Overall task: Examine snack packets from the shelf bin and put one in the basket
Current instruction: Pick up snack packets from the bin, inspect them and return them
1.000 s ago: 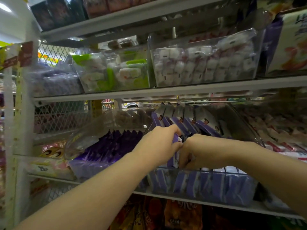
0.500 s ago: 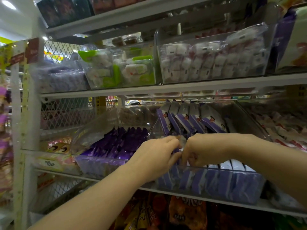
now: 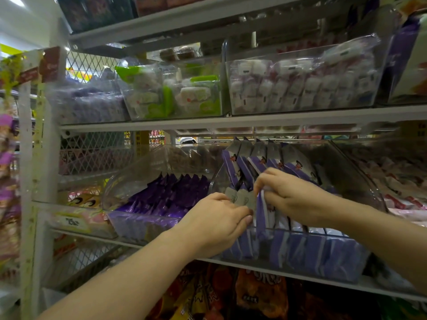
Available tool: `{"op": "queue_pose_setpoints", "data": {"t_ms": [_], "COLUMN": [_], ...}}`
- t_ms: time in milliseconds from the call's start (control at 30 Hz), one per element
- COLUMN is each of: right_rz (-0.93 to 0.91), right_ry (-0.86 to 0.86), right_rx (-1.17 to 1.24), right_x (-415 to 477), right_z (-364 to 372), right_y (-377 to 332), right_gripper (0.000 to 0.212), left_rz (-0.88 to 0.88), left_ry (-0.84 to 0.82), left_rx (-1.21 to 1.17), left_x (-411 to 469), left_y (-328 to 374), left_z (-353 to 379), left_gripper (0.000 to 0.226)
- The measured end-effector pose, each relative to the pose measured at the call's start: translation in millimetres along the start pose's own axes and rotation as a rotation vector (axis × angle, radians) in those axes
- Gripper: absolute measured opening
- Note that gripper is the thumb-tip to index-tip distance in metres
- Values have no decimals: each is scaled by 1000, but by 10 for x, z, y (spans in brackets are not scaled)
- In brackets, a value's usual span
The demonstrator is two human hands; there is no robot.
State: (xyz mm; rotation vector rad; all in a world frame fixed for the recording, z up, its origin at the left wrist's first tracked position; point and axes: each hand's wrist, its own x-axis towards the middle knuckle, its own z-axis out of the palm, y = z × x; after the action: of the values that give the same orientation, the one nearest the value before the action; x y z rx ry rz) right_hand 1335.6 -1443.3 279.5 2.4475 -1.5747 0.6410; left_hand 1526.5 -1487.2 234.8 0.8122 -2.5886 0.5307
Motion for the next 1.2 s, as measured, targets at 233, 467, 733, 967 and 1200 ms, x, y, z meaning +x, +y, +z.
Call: {"op": "queue_pose_setpoints", "data": {"t_ms": [233, 467, 733, 967, 1200], "right_rz": [100, 93, 8, 2, 114], "right_ry": [383, 535, 835, 732, 470], "right_rx": [497, 625, 751, 960, 995], "right_x": [-75, -385, -724, -834, -947], "right_z": [-150, -313, 239, 1094, 1702], "right_y": [-83, -235, -513, -881, -972], "right_gripper": [24, 39, 23, 31, 69], "left_rz": [-34, -118, -459, -589, -606], "left_ry": [-38, 16, 483, 569, 746], "left_rx": [-23, -139, -754, -1400, -1170], "left_x": [-9, -89, -367, -692, -1187], "left_y": [22, 133, 335, 533, 550], "left_z": [-16, -43, -55, 150, 635], "left_gripper": [40, 32, 35, 52, 31]}}
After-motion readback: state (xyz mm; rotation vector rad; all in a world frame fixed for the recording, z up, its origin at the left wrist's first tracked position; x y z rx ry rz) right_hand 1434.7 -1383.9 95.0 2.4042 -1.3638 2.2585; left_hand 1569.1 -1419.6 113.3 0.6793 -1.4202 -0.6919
